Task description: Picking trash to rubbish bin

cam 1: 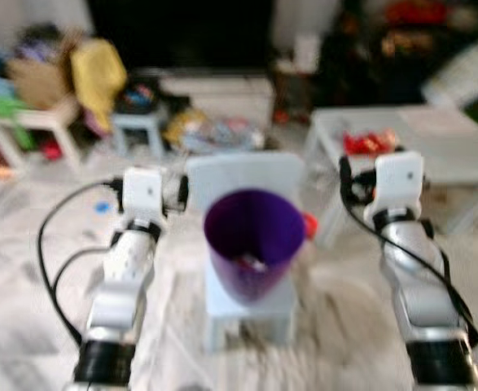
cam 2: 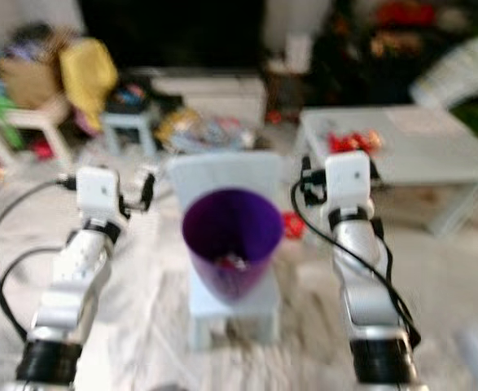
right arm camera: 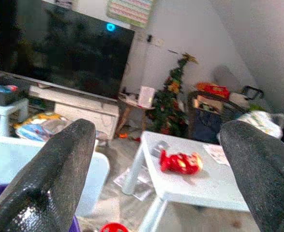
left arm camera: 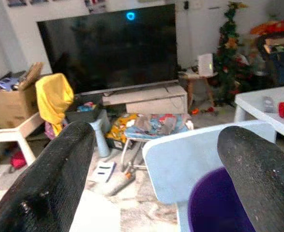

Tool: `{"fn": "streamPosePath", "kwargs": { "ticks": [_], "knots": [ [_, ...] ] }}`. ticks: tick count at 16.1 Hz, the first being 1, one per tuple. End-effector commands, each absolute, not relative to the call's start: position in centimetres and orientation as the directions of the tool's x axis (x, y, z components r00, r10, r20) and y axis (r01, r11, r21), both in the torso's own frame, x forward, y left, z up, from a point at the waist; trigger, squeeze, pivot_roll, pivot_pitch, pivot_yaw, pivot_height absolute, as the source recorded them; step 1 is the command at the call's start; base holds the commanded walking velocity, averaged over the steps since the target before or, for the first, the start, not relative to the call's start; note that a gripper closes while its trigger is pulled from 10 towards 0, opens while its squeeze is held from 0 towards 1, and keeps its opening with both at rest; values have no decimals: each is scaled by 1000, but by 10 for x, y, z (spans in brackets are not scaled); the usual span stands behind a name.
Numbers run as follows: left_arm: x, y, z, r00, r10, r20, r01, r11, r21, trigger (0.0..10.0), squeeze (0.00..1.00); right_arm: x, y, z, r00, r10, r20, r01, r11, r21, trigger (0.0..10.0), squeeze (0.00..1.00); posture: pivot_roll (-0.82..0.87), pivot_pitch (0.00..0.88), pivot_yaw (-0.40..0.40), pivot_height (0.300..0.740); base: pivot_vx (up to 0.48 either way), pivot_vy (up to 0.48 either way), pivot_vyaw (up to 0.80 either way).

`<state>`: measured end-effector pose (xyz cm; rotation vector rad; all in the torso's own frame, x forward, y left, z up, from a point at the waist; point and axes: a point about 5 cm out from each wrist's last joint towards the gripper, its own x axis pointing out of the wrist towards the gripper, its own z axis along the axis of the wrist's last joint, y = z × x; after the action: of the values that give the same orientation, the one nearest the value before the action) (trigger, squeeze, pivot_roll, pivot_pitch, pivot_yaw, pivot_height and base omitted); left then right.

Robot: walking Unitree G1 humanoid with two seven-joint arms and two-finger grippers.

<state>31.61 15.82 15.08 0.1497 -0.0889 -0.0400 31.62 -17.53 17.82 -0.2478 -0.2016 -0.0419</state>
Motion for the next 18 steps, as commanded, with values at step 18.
{"fn": "streamPosePath", "kwargs": {
  "ticks": [18],
  "knots": [
    [320, 150, 155, 994, -45, 100, 32, 991, 130, 10000, 0, 322, -178, 193, 969, -7, 246, 70, 967, -247, 10000, 0, -51, 6, -12, 740, -277, 0, 0]
  ]
}}
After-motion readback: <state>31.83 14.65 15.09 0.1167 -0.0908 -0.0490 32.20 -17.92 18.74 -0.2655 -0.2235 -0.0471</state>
